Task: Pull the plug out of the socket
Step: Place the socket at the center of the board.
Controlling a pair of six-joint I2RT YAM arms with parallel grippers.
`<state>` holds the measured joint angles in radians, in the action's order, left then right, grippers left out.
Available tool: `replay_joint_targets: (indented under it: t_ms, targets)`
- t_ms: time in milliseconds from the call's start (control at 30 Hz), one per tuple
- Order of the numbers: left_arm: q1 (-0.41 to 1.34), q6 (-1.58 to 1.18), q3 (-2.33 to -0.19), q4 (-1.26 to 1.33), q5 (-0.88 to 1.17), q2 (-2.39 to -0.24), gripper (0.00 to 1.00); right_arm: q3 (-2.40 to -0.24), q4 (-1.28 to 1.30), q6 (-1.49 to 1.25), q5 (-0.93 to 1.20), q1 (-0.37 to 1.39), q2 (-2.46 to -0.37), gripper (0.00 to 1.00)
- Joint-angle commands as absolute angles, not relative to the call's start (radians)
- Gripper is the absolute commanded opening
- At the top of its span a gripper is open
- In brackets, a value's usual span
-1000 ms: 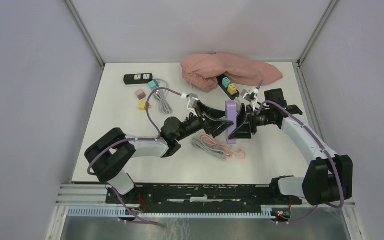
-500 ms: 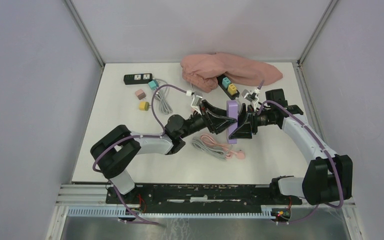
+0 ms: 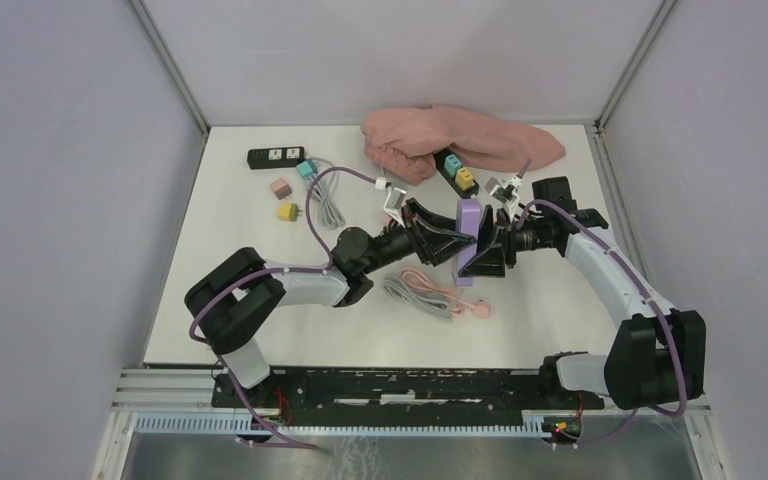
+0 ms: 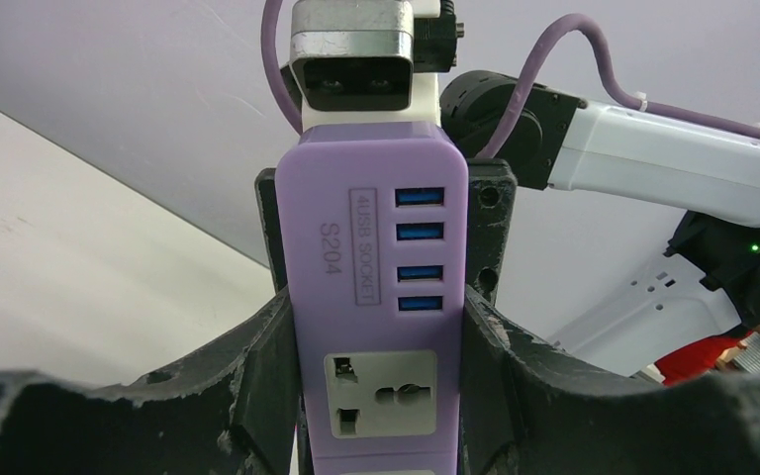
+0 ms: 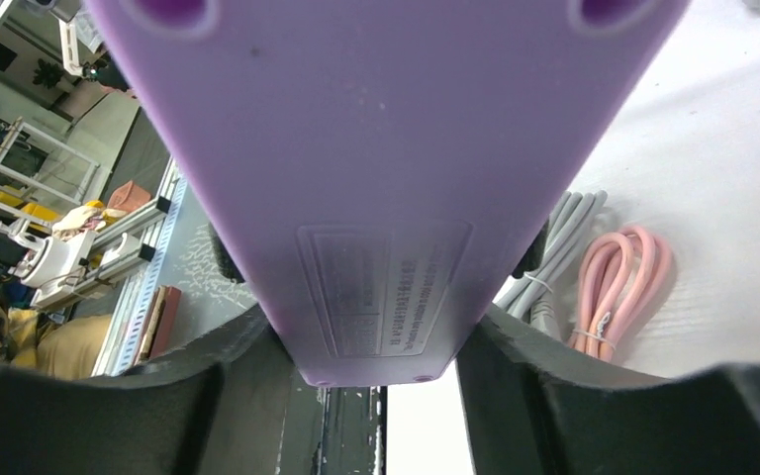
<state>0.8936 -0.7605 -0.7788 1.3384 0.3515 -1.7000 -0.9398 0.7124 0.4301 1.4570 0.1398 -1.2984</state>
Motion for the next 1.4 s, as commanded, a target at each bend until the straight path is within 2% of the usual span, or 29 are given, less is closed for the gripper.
replay_joint_targets:
  t_ms: [0, 100, 300, 567, 833, 1100, 1367]
  targets:
    - [0.881, -0.742, -0.757, 1.383, 0.34, -1.639, 0.03, -0.994, 0.771, 0.506, 1.529, 0.149, -1.284, 0.68]
    - [0.866, -0.724, -0.708, 1.37, 0.298, -1.588, 0.03, -1.001, 0.819, 0.558, 1.525, 0.149, -1.282, 0.79]
    - [0.797, -0.685, -0.596, 1.261, 0.212, -1.418, 0.03, -1.006, 0.866, 0.625, 1.517, 0.148, -1.272, 0.92]
    - [0.606, -0.714, -0.543, 0.938, 0.16, -1.139, 0.03, -1.007, 0.893, 0.671, 1.517, 0.145, -1.271, 0.94]
    - [0.336, -0.798, -0.624, 0.63, 0.144, -0.924, 0.03, -1.006, 0.898, 0.679, 1.516, 0.135, -1.274, 0.94]
    - [0.219, -0.821, -0.691, 0.458, -0.004, -0.848, 0.03, -1.006, 0.9, 0.684, 1.518, 0.133, -1.273, 0.94]
    - [0.097, -0.846, -0.681, 0.459, -0.178, -0.838, 0.03, -1.008, 0.906, 0.689, 1.525, 0.134, -1.274, 0.94]
